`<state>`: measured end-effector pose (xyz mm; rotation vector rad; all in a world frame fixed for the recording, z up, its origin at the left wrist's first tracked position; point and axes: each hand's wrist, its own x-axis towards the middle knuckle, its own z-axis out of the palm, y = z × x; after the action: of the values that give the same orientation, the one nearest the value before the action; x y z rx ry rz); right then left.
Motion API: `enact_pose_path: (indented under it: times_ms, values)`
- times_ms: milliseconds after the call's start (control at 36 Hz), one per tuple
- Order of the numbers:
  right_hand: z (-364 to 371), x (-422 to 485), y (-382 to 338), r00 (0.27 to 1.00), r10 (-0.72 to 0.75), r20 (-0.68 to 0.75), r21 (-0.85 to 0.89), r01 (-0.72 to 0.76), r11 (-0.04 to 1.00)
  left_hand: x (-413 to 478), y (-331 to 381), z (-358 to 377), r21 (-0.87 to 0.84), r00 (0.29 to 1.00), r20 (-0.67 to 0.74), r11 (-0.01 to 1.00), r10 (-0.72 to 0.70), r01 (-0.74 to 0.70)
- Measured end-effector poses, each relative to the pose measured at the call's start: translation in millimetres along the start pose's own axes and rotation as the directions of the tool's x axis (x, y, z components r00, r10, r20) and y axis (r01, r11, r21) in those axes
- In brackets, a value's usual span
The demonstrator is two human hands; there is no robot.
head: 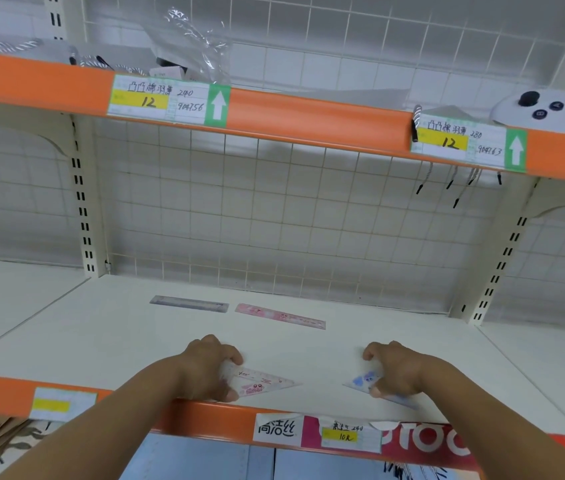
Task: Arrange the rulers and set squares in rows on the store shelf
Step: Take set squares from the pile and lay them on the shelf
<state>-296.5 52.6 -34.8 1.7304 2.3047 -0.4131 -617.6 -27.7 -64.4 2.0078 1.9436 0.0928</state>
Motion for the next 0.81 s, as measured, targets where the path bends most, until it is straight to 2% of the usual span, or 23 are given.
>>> enact_pose_path:
  times_ms: [139, 417, 611, 806]
  values:
    - [-1.5, -3.0, -0.1, 1.000, 0.005, 0.021, -0.044, -0.004, 0.999, 0.4, 0.9, -0.1, 0.005, 1.000, -0.002, 1.000, -0.006, 0.006]
    - [-3.0, -4.5, 5.4, 0.998, 0.046, 0.035, 0.015, -0.047, 0.999, 0.2, 0.4, 0.2, 0.000, 1.000, -0.001, 1.000, -0.012, 0.012]
    - [0.5, -4.2, 7.2, 0.999, -0.047, -0.026, 0.144, 0.050, 0.988, 1.4, -0.3, -0.1, 0.003, 1.000, -0.001, 1.000, -0.008, 0.008]
    - [7.0, -3.1, 15.2, 0.983, -0.135, -0.123, 0.057, 0.143, 0.988, 2.3, -0.3, -0.7, -0.005, 1.000, -0.005, 1.000, 0.003, -0.003]
